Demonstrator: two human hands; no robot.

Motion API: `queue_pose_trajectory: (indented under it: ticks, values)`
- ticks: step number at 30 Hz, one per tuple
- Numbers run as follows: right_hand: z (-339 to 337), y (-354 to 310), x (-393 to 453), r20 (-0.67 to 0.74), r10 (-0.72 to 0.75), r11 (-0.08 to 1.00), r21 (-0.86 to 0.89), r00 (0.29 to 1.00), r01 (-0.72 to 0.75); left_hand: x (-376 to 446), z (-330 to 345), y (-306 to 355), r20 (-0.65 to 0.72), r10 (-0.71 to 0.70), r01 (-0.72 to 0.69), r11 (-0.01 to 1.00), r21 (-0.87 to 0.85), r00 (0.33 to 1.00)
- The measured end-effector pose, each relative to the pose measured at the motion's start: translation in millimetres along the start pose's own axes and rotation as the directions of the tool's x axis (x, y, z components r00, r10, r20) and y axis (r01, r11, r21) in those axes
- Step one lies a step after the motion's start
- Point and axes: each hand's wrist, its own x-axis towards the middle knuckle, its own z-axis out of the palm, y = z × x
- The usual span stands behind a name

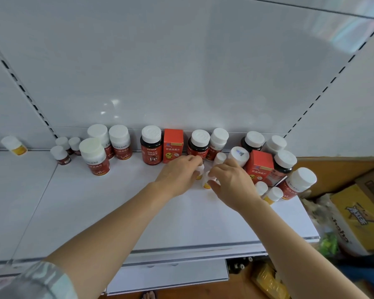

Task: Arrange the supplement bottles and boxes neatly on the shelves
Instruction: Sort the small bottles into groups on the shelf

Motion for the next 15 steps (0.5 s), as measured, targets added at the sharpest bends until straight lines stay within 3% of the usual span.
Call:
queue_pose_trajectory:
  ticks: [7,15]
  values:
    - [2,-7,1,0.013,0.017,0.993,0.114,1.000,-0.019,-9,-15,-11,0.193,-0.061,0.099,0.977,-0.189,0.979]
    - [-2,-16,-8,-0.045,0.001,0.980,0.196,0.999,0.008,-26,-14,0,0.110,-0.120,0.136,0.979,-0.151,0.987]
